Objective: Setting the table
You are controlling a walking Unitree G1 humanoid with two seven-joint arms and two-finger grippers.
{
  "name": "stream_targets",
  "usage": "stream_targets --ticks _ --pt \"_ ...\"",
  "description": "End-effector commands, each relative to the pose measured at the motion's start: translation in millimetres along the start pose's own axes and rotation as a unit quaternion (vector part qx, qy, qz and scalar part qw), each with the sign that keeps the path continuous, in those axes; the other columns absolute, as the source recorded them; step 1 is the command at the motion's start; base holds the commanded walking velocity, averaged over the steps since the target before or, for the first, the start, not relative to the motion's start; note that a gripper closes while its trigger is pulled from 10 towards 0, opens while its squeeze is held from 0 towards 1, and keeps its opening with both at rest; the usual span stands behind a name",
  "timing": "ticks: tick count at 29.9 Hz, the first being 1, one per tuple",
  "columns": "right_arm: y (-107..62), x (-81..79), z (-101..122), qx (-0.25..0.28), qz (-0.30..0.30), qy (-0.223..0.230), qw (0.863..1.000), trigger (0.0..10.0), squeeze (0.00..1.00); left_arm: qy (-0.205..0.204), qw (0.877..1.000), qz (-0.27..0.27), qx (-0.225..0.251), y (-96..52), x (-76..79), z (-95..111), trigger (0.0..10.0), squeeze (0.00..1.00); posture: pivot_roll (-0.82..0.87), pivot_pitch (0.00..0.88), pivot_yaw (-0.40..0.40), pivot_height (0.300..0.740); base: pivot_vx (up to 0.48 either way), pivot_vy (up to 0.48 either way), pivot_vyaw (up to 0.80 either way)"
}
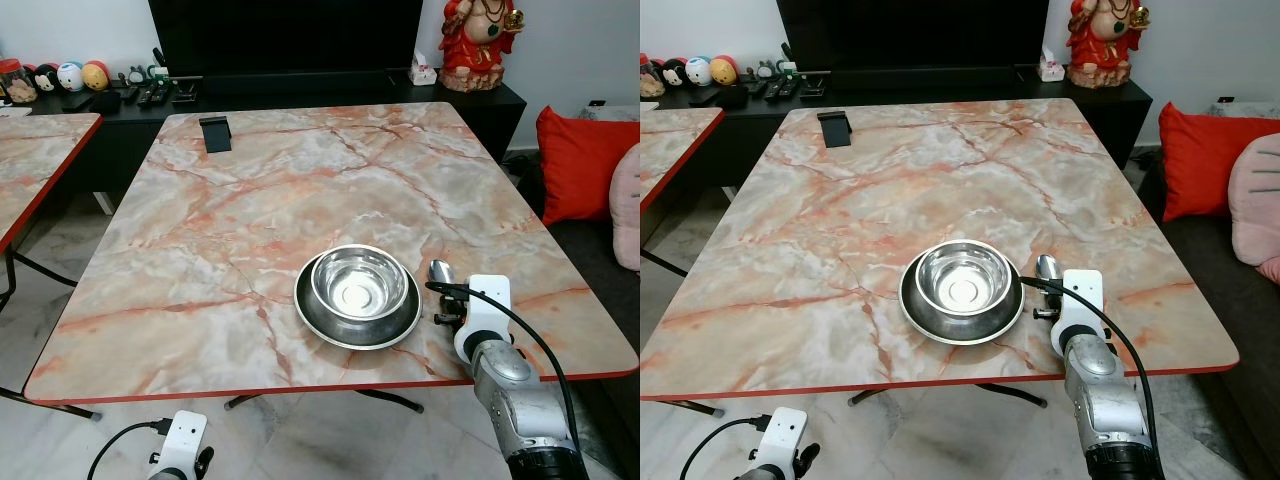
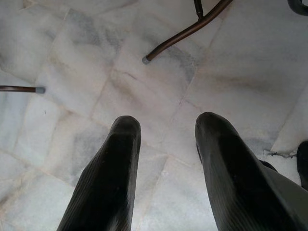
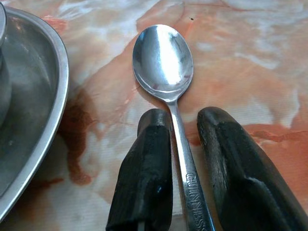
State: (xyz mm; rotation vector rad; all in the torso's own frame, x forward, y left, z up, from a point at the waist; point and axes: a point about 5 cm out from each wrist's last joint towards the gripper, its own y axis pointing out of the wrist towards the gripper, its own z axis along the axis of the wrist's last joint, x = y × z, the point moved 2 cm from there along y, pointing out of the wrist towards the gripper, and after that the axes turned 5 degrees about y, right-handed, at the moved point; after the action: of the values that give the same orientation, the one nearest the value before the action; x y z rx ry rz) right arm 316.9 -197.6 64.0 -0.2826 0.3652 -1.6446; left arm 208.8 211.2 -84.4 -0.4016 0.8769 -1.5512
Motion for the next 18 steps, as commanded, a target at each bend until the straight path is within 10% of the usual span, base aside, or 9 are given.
stream_targets --ticks 1,18 --pt "-1.2 -4.3 -1.8 -0.009 0.01 0.005 1.0 10.0 0.0 0.009 1.0 0.001 -0.014 -0.4 -0.6 -4.1 10.0 0.0 -0.03 0.0 0.032 0.74 0.0 0.0 0.0" --pt "-1.9 -6.5 -4.0 -0.025 0.018 0.014 0.999 10.0 0.0 0.01 1.0 0.001 -0.014 -0.3 -0.7 -3.8 10.0 0.0 -0.03 0.0 0.032 0.74 0.0 0.0 0.0"
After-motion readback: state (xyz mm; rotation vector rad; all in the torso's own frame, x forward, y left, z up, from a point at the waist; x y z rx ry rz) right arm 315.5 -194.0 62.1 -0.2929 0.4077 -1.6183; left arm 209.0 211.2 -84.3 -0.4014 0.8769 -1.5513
